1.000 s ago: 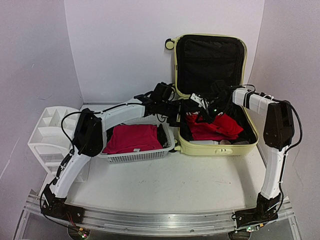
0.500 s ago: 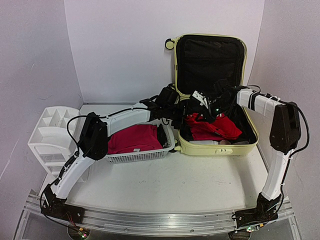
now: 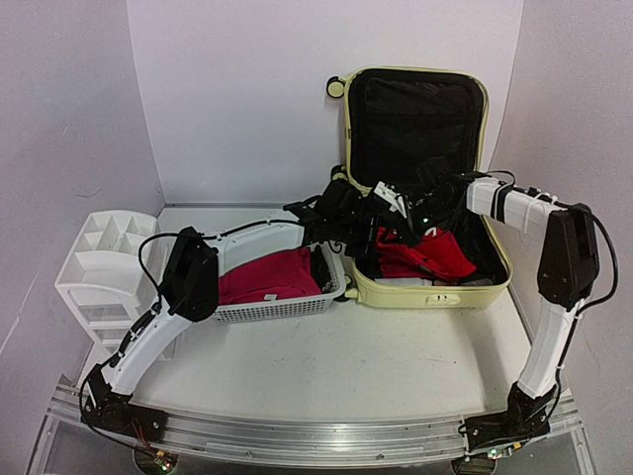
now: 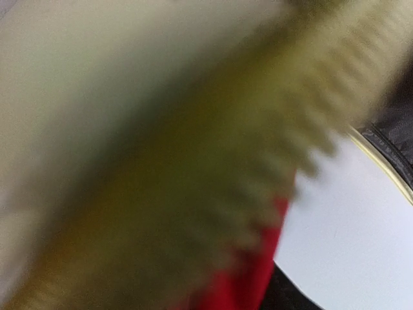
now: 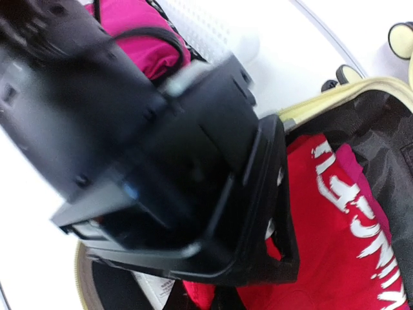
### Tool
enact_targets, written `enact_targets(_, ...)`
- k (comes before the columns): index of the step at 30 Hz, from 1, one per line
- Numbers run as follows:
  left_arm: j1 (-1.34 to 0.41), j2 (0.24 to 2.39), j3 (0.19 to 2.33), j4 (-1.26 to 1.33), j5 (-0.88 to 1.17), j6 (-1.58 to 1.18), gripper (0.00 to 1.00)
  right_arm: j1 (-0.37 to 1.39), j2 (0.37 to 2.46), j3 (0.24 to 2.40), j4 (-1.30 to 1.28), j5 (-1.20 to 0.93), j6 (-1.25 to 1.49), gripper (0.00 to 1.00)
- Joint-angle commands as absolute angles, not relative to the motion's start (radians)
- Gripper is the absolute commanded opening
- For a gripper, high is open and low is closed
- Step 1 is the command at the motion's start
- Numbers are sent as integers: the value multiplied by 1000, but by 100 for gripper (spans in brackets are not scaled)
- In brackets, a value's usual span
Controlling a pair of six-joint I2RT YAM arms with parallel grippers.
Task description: Open, take out, and arrange the luggage
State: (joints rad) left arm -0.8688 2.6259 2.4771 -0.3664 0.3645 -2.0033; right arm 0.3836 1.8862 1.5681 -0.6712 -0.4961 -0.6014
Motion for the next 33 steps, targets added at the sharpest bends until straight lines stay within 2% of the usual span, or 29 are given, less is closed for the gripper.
enact_targets(1,-859,2605,2459,-396,363,-1944,46,396,1805,1556,-638,-513,-589,0)
enact_targets(5,-851,2593,2455,-389,380,-1899,22,402,1786,1546,-638,-529,-584,0)
enact_targets(8,-841,2569,2442,-386,388,-1838,9,405,1771,1534,-641,-533,-556,2)
enact_targets(10,-830,2554,2447,-385,390,-1782,1,404,1753,1524,-646,-516,-525,21)
enact_targets(13,-818,2522,2446,-386,392,-1713,0,402,1692,1506,-652,-517,-450,68)
enact_targets(14,-816,2515,2451,-386,394,-1688,0,402,1662,1496,-653,-518,-427,92)
enact_targets(15,-814,2509,2457,-387,399,-1666,0,400,1633,1486,-652,-509,-393,98)
enact_targets(22,-809,2426,2432,-423,396,-1455,0,356,1531,1489,-666,-239,-43,98)
enact_targets(33,-801,2218,2272,-575,350,-1100,0,326,1482,1466,-712,-260,-22,98)
